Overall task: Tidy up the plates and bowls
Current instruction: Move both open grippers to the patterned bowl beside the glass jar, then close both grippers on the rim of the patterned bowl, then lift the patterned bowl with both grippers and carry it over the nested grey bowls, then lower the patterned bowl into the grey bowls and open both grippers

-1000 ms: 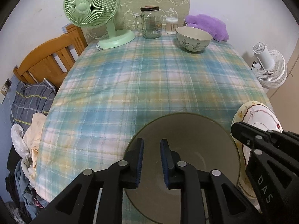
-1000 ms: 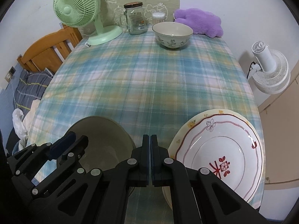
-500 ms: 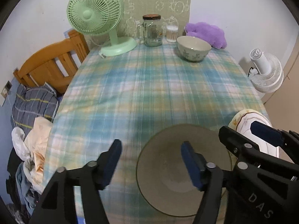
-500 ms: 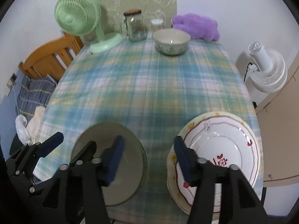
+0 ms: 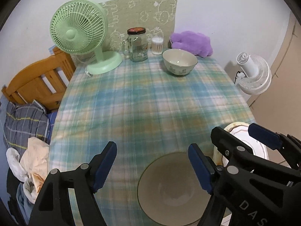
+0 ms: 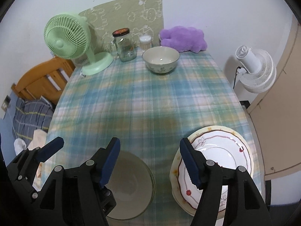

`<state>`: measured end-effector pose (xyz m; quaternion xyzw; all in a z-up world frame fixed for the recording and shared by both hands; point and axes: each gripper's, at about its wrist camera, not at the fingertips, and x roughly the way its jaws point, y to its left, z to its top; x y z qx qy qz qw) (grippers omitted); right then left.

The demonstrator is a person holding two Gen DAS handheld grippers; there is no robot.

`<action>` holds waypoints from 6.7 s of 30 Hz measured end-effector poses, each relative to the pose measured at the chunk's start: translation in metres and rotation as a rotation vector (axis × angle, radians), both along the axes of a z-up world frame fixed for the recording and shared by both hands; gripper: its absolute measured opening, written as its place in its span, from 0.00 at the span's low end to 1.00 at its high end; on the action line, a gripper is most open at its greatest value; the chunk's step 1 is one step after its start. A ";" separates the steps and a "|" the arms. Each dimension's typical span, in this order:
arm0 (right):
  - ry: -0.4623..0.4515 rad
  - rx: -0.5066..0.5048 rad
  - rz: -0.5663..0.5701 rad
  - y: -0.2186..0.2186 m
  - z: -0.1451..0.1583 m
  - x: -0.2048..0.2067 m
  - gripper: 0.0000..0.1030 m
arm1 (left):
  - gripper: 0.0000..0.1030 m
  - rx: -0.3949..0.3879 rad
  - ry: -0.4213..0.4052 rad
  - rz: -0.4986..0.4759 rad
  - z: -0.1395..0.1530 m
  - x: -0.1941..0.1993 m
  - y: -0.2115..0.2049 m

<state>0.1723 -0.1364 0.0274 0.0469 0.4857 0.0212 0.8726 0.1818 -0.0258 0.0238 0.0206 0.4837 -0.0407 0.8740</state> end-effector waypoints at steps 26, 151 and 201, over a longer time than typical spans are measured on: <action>-0.096 0.005 0.094 -0.089 0.032 0.087 0.67 | 0.77 0.036 -0.101 0.151 0.029 0.079 -0.095; -0.103 -0.038 0.125 -0.058 0.032 0.118 0.14 | 0.20 0.062 -0.095 0.237 0.022 0.088 -0.057; 0.092 -0.145 0.038 0.027 -0.057 -0.029 0.14 | 0.20 0.022 0.123 0.079 -0.076 -0.038 0.016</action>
